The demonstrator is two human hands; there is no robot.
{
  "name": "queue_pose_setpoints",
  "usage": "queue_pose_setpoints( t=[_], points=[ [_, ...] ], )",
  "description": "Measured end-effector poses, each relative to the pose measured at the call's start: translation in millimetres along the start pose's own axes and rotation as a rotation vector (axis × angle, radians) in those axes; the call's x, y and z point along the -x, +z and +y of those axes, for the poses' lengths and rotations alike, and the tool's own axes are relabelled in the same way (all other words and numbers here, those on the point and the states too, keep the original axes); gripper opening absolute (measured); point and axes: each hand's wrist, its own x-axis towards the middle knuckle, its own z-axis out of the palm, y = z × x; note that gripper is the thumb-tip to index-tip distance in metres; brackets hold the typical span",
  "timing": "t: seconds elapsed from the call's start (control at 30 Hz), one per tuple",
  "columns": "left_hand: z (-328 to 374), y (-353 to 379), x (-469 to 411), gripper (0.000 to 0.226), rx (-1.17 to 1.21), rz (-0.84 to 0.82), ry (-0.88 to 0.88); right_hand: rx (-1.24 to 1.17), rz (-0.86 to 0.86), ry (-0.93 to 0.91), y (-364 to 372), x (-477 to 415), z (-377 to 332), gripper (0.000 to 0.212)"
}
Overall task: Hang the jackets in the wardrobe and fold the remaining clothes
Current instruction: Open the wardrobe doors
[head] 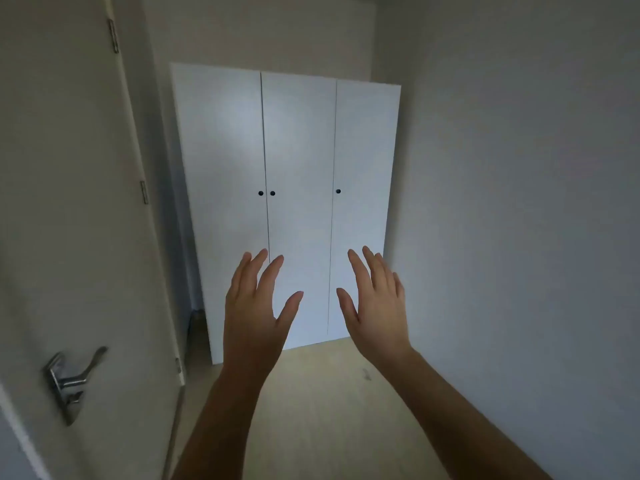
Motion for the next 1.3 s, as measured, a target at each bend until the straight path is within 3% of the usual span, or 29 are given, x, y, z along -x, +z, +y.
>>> queue_pose_setpoints(
  t=[0.17, 0.57, 0.93, 1.3],
  points=[
    [-62, 34, -40, 0.063, 0.015, -0.024, -0.06, -0.005, -0.052, 0.025, 69, -38, -5, 0.058],
    [-216, 127, -192, 0.059, 0.027, -0.074, 0.012, 0.021, -0.154, 0.063, 248, -178, -16, 0.06],
    [-308, 273, -294, 0.059, -0.006, -0.097, -0.014, -0.022, -0.194, 0.065, 403, -295, 57, 0.059],
    [-392, 424, -444, 0.053, -0.158, -0.068, -0.09, -0.078, -0.268, -0.146, 559, -494, 135, 0.06]
  ],
)
